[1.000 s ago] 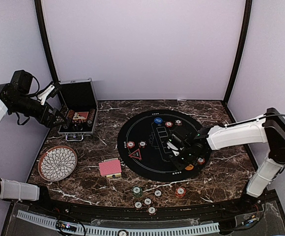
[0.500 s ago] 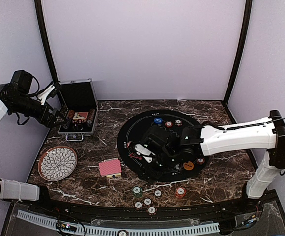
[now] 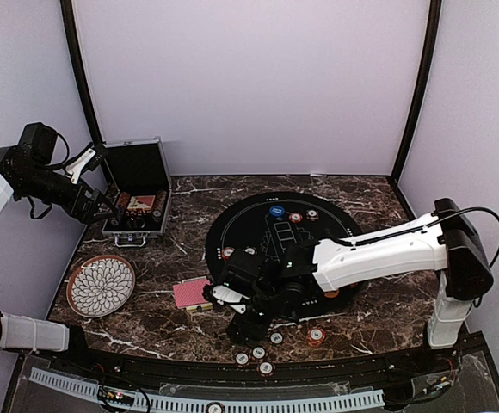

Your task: Distribute texas hold em gaming equipment

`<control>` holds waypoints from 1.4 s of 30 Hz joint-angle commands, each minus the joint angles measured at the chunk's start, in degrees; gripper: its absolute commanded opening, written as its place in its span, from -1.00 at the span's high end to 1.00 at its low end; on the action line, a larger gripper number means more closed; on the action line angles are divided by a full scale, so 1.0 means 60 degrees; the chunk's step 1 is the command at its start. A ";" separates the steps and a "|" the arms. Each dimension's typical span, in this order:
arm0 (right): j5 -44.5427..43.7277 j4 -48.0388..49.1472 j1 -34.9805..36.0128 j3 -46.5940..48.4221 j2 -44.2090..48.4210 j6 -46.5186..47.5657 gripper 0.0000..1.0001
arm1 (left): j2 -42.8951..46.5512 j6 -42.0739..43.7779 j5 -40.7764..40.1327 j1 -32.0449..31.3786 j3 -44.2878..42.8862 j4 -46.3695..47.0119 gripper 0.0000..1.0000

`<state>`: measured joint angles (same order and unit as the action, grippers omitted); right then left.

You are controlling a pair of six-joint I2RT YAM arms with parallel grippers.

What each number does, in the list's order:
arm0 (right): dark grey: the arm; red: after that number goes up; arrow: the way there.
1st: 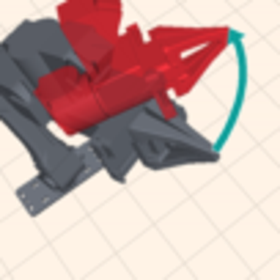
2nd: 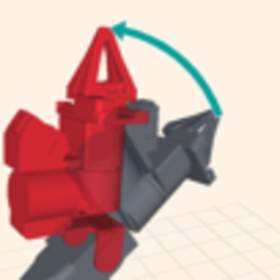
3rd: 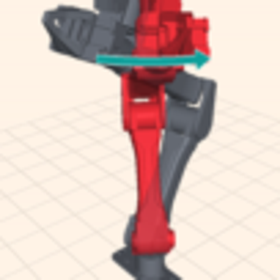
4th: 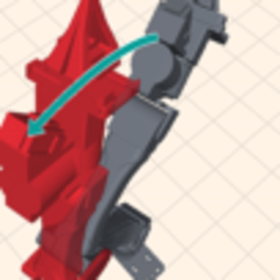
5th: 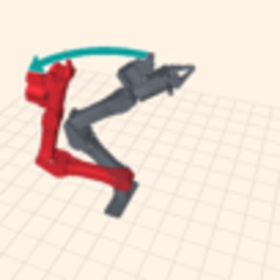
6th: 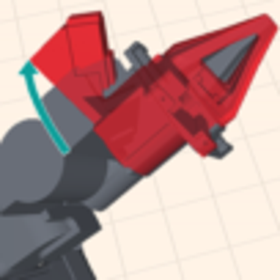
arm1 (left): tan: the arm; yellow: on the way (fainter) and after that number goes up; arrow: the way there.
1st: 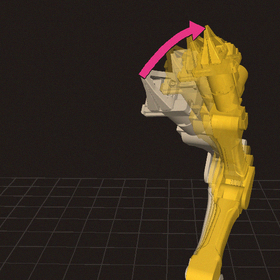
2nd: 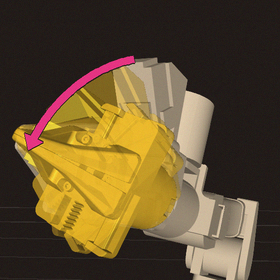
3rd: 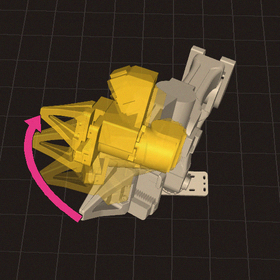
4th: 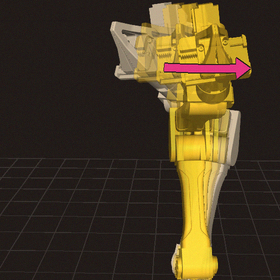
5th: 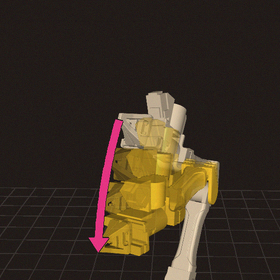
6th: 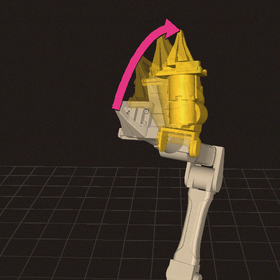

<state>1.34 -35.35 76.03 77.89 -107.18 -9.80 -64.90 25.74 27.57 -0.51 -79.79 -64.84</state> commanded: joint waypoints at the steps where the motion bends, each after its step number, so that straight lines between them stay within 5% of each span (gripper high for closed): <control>1: 0.0230 -0.0124 0.0208 0.0397 -0.0286 0.0354 -0.55 | 0.0219 0.0072 0.0081 0.0056 -0.0215 -0.0232 -0.98; 42: -0.0195 0.0231 0.0307 0.0188 -0.0961 0.0588 -0.07 | 0.0198 0.0011 0.0246 0.0056 -0.0019 -0.0086 -0.98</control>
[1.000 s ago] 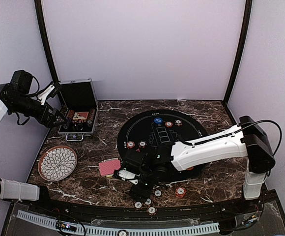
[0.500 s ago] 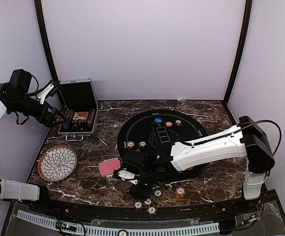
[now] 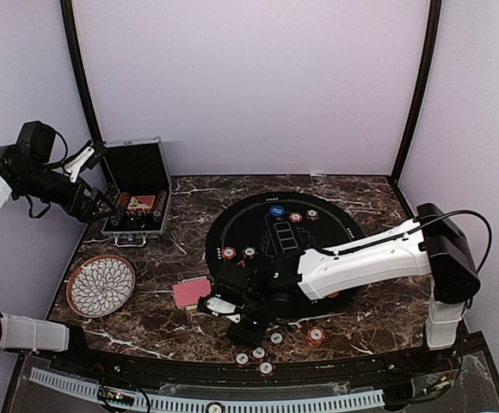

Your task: Distribute texas hold em gaming equipment

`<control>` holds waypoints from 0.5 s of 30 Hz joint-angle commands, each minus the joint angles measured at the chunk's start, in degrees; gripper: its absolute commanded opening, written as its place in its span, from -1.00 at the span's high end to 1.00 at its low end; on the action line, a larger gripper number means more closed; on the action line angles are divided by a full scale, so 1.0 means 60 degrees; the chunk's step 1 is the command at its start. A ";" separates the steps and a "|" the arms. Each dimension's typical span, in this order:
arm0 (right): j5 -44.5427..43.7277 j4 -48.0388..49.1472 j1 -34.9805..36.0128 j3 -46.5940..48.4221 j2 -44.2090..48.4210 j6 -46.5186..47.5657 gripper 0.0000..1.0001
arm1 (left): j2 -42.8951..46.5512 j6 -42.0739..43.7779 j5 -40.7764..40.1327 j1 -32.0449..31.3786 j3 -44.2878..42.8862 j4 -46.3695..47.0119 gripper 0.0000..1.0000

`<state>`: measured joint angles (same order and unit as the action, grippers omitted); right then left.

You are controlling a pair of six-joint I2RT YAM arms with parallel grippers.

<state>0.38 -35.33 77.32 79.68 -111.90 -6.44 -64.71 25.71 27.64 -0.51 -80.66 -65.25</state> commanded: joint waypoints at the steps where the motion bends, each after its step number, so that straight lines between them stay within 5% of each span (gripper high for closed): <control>1: -0.0034 0.0228 0.0092 -0.0118 -0.0165 0.0039 -0.06 | 0.0165 0.0019 0.0231 0.0056 0.0186 0.0001 -0.98; 6: -0.0031 0.0234 0.0091 -0.0154 -0.0141 0.0042 0.00 | 0.0150 0.0022 0.0230 0.0056 0.0211 0.0011 -0.98; 15: -0.0485 0.0175 0.0091 -0.0008 -0.0095 0.0061 -0.21 | 0.0135 0.0021 0.0309 0.0056 0.0121 -0.0094 -0.98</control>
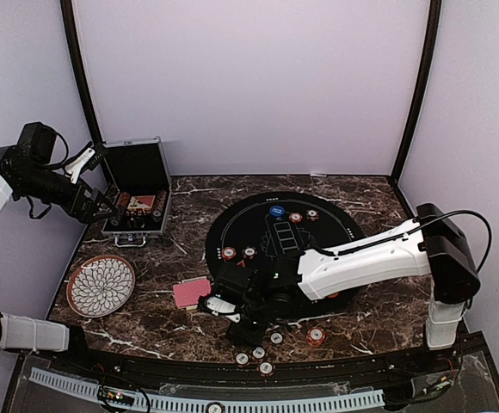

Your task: Distribute texas hold em gaming equipment

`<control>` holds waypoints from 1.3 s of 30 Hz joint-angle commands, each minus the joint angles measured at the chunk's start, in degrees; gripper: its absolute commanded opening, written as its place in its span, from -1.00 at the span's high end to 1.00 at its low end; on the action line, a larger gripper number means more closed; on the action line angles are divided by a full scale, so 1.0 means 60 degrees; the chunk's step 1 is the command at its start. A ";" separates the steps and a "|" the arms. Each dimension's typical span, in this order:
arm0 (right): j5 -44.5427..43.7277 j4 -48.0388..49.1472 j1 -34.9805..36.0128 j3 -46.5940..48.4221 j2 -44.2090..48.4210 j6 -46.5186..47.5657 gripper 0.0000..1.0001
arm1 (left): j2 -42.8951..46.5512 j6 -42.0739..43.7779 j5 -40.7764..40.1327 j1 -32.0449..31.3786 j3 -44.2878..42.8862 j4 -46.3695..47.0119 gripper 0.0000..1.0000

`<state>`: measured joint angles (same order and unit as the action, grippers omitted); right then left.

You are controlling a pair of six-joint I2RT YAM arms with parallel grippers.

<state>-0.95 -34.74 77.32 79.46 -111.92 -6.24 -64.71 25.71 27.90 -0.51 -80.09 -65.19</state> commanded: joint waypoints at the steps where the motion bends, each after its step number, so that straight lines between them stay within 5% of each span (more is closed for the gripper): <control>1: -0.0308 0.0046 0.0092 0.0072 -0.0072 0.0029 -0.21 | 0.0135 0.0028 0.0276 0.0056 0.0014 -0.0110 -0.98; 22: -0.0206 0.0033 0.0048 -0.0005 -0.0173 0.0123 -0.35 | 0.0178 0.0080 0.0220 0.0056 -0.0110 -0.0209 -0.97; 39: 0.0005 0.0197 -0.0085 0.0013 -0.0275 0.0176 -0.06 | 0.0165 0.0113 0.0155 0.0056 -0.0140 -0.0239 -0.97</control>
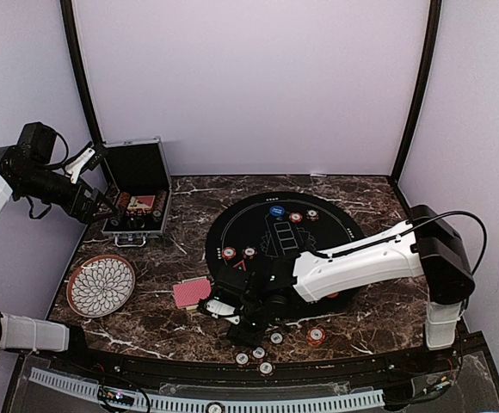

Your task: Distribute texas hold em gaming equipment

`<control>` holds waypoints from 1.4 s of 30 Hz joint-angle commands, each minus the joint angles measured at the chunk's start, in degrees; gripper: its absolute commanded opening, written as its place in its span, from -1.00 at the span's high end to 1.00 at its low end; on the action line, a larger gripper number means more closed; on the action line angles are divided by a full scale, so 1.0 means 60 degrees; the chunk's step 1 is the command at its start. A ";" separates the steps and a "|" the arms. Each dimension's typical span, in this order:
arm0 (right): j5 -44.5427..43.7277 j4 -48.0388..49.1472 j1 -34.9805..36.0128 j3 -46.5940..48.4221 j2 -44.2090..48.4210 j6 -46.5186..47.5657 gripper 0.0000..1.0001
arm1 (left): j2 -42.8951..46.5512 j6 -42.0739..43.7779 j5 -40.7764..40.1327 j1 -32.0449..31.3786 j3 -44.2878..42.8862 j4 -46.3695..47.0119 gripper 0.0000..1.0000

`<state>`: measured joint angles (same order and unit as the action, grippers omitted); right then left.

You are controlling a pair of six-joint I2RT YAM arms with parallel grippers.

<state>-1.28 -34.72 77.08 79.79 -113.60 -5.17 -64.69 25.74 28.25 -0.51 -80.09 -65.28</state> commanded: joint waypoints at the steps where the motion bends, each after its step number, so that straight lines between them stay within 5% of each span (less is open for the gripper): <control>1: 0.0053 0.0208 -0.0044 -0.0047 0.0019 -0.0010 -0.04 | 0.0161 0.0107 0.0097 0.0056 -0.0142 -0.0210 -0.97; 22: -0.0106 -0.0165 -0.0109 0.0406 0.0700 -0.0130 0.70 | 0.0146 0.0121 0.0076 0.0056 -0.0215 -0.0252 -0.97; 32: -0.0295 -0.0507 -0.1460 0.0962 0.1723 -0.0281 0.71 | 0.0129 0.0105 0.0086 0.0056 -0.0229 -0.0222 -0.97; 42: -0.0659 0.0121 -0.3296 0.0953 0.0820 -0.0467 0.73 | 0.0117 0.0077 0.0116 0.0056 -0.0158 -0.0167 -0.97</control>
<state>-4.10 -36.99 60.36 85.12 -105.86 -6.76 -64.69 25.74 28.18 -0.51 -80.12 -65.28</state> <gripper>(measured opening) 0.402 0.988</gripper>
